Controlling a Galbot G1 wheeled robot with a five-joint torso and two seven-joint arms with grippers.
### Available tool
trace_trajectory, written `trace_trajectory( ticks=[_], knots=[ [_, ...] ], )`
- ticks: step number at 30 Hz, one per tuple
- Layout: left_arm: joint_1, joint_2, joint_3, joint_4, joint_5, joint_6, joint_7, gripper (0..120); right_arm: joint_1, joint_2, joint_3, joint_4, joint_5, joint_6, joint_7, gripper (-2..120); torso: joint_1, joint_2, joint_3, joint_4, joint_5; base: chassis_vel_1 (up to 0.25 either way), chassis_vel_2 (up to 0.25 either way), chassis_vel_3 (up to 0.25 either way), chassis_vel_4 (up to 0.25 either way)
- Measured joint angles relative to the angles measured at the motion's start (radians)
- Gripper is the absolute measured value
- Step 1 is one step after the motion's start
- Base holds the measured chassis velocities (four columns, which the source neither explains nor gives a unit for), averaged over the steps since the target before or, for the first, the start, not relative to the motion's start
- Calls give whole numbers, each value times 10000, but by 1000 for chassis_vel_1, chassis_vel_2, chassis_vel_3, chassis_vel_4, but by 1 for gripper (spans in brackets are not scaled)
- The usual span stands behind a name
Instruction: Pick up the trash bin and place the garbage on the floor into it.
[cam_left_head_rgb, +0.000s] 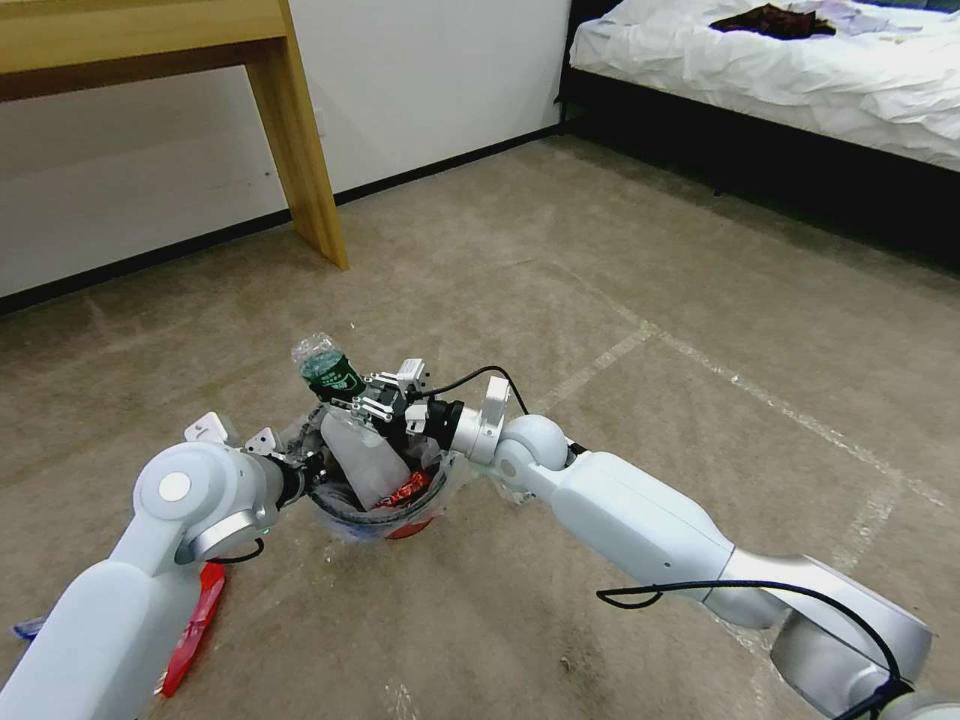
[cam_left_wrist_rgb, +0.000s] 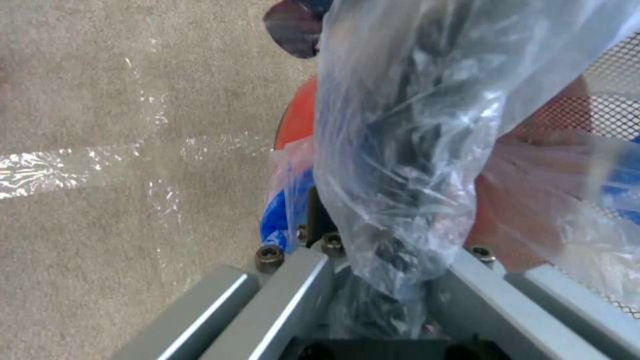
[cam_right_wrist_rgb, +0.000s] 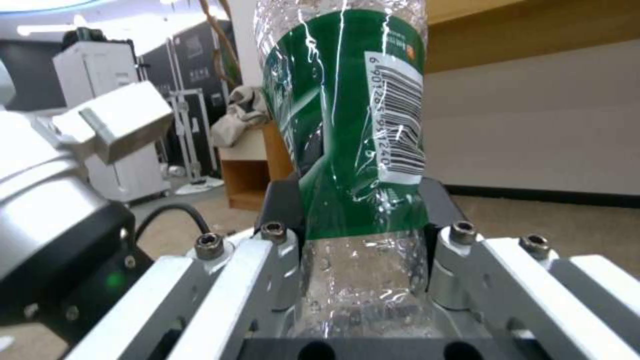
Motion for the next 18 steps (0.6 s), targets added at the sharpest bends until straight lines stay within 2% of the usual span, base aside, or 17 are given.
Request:
trace_trajectory(
  ticks=[17,18],
  knots=[
    [0,28,-63,-17,-33,-12,12,0,-1,-324,-81,-208,-575,194,-93,23,0,0,0,1,2,0,0,0,0],
    [-19,28,-68,-20,-53,-24,8,0,-41,-325,-108,-238,-634,234,-93,27,0,0,0,0,1,0,0,0,0]
  ],
)
